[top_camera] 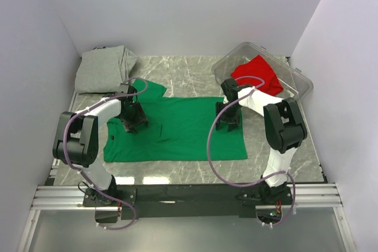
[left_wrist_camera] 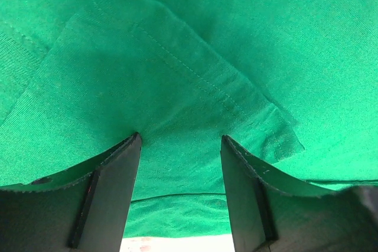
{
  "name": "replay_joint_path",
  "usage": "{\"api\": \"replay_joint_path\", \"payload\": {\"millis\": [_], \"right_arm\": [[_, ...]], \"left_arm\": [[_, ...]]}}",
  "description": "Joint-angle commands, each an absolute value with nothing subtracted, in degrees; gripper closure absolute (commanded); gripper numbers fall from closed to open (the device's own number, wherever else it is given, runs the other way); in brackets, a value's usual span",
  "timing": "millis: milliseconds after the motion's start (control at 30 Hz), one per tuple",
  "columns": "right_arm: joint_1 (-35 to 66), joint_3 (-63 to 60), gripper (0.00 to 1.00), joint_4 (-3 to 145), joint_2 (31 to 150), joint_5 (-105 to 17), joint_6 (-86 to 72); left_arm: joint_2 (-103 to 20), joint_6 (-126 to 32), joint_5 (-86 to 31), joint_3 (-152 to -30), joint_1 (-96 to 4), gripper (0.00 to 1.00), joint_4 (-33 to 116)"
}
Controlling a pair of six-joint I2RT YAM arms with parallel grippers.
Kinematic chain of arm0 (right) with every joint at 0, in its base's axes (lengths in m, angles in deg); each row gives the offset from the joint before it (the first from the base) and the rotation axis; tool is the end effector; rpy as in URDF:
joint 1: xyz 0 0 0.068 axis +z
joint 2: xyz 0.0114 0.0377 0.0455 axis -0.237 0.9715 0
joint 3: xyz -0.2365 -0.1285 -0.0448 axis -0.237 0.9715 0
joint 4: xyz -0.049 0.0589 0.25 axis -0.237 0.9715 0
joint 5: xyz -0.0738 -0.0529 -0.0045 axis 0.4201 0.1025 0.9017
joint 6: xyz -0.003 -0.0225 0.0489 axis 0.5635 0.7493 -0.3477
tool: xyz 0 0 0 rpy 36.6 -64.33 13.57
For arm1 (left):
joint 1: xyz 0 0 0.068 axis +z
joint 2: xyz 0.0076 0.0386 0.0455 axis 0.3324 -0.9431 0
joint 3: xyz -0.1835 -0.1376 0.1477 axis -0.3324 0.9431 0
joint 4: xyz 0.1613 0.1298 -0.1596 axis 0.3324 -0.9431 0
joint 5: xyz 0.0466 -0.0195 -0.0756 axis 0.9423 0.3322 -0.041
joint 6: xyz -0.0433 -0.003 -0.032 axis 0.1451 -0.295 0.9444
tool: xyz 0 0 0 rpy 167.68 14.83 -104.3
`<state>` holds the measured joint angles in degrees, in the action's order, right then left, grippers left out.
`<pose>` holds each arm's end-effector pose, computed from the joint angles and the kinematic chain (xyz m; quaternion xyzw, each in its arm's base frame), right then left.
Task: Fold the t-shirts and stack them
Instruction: Fold the tshirt
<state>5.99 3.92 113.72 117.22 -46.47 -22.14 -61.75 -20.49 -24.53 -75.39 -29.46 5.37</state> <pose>0.3261 0.1234 0.1574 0.0132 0.9927 0.1106 0.0463 0.3001 -0.0567 0.1623 -0.2303 0.9611 -0.1019 0.1131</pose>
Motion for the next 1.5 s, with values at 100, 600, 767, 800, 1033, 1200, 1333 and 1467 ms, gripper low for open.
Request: {"api": "replay_joint_path", "payload": {"millis": [100,600,767,800,1033,1200,1333,1467], "right_arm": [[7.64,11.11,0.35,112.58,114.97,-46.40,-24.07],[12.04,20.87,0.35,114.25,106.27,-48.33,-28.46],[12.74,22.72,0.35,115.04,104.25,-48.95,-29.69],[12.83,22.90,0.35,115.13,104.07,-49.12,-29.78],[13.01,17.11,0.32,118.63,102.23,-44.83,-28.56],[11.87,7.80,0.30,123.74,99.42,-36.84,-28.03],[8.18,5.24,0.30,121.02,97.31,-32.36,-27.24],[5.19,4.27,0.32,113.31,97.56,-27.60,-25.05]], "left_arm": [[-59.60,-18.04,-20.11,-68.59,-29.35,0.35,1.10],[-49.49,-13.56,-19.23,-62.78,-29.44,0.35,-5.93],[-48.87,-12.32,-17.03,-62.43,-29.44,0.35,-7.69],[-48.78,-12.23,-17.03,-62.51,-29.44,0.35,-7.70],[-46.67,-13.02,-17.56,-65.41,-29.44,0.35,-6.91],[-44.57,-14.25,-17.74,-74.18,-29.44,0.34,-7.08],[-44.56,-15.31,-17.56,-80.43,-29.44,0.33,-6.20],[-45.70,-15.92,-17.12,-84.48,-29.44,0.33,-4.45]]}}
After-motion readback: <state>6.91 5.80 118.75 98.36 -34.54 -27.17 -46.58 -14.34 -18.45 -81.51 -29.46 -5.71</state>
